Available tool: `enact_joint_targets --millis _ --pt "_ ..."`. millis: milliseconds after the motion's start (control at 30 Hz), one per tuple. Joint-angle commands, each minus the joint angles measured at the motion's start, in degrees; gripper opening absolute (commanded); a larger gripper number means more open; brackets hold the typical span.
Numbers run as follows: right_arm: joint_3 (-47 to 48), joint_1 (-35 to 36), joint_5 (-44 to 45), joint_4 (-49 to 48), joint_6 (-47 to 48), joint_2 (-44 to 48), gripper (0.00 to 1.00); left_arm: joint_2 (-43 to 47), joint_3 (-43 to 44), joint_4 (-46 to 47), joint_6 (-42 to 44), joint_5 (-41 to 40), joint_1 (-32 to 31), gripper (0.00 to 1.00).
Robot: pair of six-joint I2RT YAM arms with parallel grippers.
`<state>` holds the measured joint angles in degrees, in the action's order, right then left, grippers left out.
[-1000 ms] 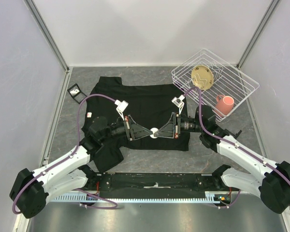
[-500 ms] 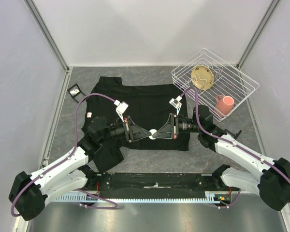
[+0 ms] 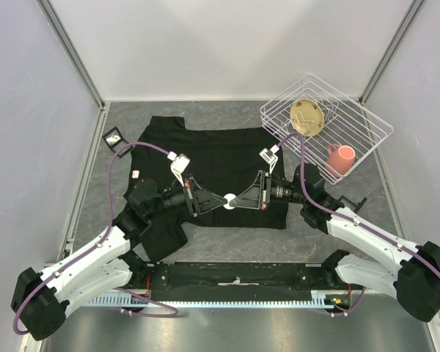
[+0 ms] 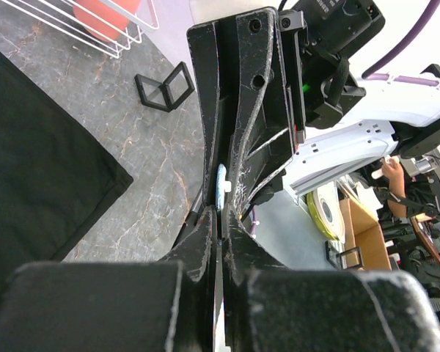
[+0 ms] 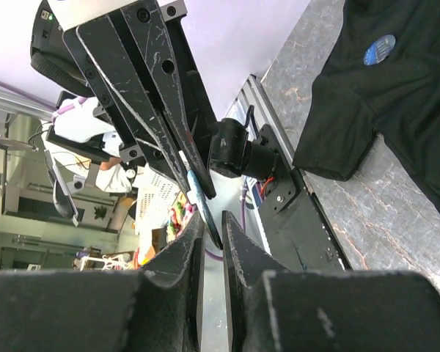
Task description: Remove the brooch from the garment
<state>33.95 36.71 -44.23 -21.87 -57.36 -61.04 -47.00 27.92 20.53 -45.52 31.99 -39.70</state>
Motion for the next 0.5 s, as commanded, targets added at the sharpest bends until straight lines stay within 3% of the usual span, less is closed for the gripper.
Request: enact_joint_targets --millis 0,167,300,467 --pt "-2.05 -0.15 8.28 -3.79 -2.84 1.01 0.19 2.62 1.35 3.20 0.17 0.27 -0.73 0.02" --pt "-1.09 0.29 5.39 -2.22 0.05 1.97 0.42 3.49 2.40 -0.75 1.31 -3.93 -0.73 0.02" --pt "1.11 0.29 2.40 9.17 9.00 5.56 0.62 4.29 2.75 -6.20 1.84 -7.46 -0.73 0.02" --pt "4.53 0.38 2.12 24.13 26.11 8.47 0.73 2.36 5.81 -12.96 -0.18 -9.92 -0.55 0.02"
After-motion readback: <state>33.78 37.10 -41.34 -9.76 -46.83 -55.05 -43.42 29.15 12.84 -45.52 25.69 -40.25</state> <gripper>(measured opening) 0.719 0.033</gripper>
